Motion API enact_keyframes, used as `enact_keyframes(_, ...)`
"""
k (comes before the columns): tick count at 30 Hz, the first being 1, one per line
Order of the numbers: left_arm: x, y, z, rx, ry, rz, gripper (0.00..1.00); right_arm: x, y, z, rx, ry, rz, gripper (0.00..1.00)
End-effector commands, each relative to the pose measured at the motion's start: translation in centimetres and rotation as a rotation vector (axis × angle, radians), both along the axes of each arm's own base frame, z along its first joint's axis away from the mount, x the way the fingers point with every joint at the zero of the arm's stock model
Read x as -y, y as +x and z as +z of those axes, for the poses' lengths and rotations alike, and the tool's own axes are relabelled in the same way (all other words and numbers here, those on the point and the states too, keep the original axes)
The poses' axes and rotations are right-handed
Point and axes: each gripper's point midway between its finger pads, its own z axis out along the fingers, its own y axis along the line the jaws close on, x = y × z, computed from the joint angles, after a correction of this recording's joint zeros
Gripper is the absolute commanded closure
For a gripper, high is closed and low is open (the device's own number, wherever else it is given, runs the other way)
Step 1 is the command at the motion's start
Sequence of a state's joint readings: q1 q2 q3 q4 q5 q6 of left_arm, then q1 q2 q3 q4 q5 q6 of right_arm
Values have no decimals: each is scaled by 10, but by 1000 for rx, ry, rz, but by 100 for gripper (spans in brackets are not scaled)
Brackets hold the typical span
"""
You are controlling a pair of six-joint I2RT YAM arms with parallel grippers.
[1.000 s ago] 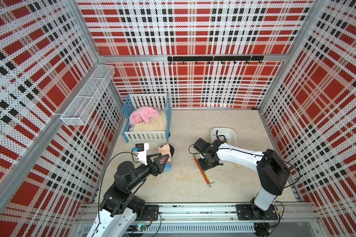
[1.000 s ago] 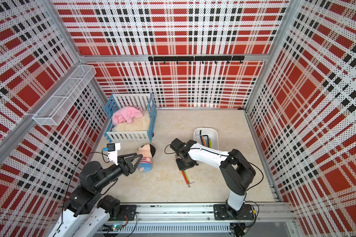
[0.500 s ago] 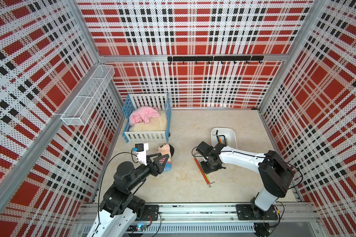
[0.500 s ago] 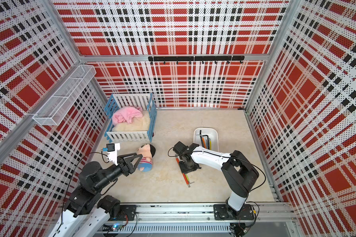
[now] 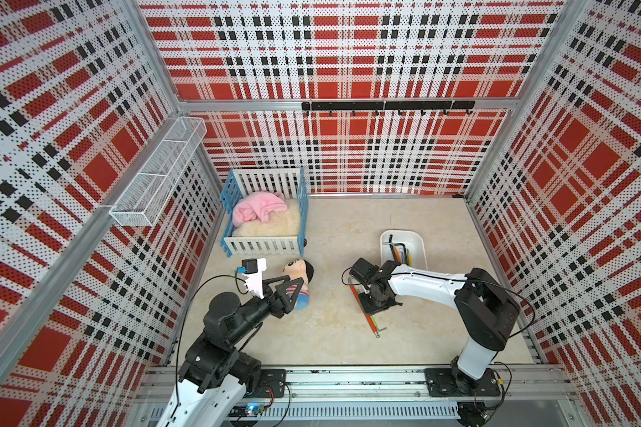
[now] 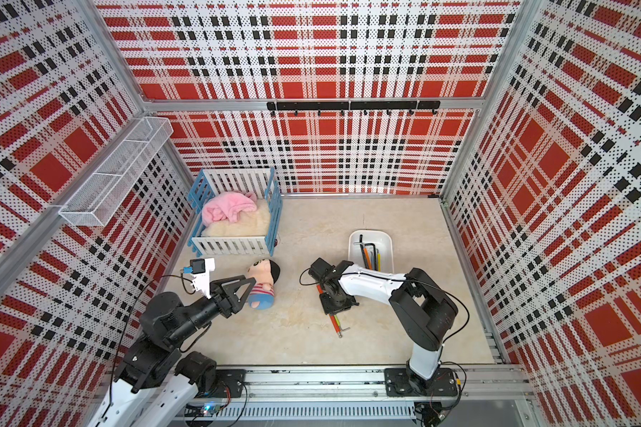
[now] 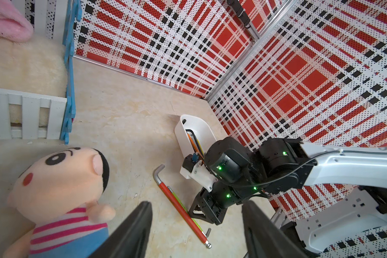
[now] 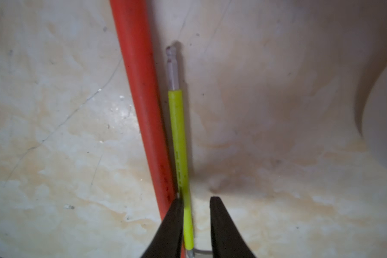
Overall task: Put the hex key on the desktop into the storage box
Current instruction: Pick up the Allen key from the center of the board.
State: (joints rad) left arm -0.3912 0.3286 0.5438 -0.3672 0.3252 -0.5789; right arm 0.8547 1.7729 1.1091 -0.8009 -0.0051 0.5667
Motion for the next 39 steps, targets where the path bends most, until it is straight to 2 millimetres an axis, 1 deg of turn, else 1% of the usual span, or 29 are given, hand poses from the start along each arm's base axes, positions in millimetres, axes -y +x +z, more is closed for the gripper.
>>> enact_keyframes(1,-3,1,10,36,-15,16,31,-12,5,2,11,27,14,75)
enact_keyframes(8,-3,1,10,35,-13,18,31,-8,1,-6,-7,2,15,74)
enact_keyframes(12,-3,1,10,35,-14,18,31,-6,0,-7,-12,-4,15,75)
enact_keyframes(19,-4,1,9,33,-13,19,31,6,-10,-11,-34,-36,15,75)
enact_keyframes(25,-3,2,8,30,-13,17,31,8,-13,-7,-39,-42,15,75)
enact_keyframes(28,-4,2,8,29,-13,21,31,9,-17,-8,-46,-52,15,74)
enact_keyframes(32,-4,1,8,31,-14,21,31,14,-26,-16,-65,-74,14,74)
enact_keyframes(35,-4,1,9,32,-16,22,31,17,-26,-18,-62,-88,4,75)
enact_keyframes(37,-4,1,9,32,-16,23,31,17,-26,-19,-63,-97,-2,78)
enact_keyframes(39,-4,1,9,32,-16,22,31,18,-26,-21,-68,-98,-10,79)
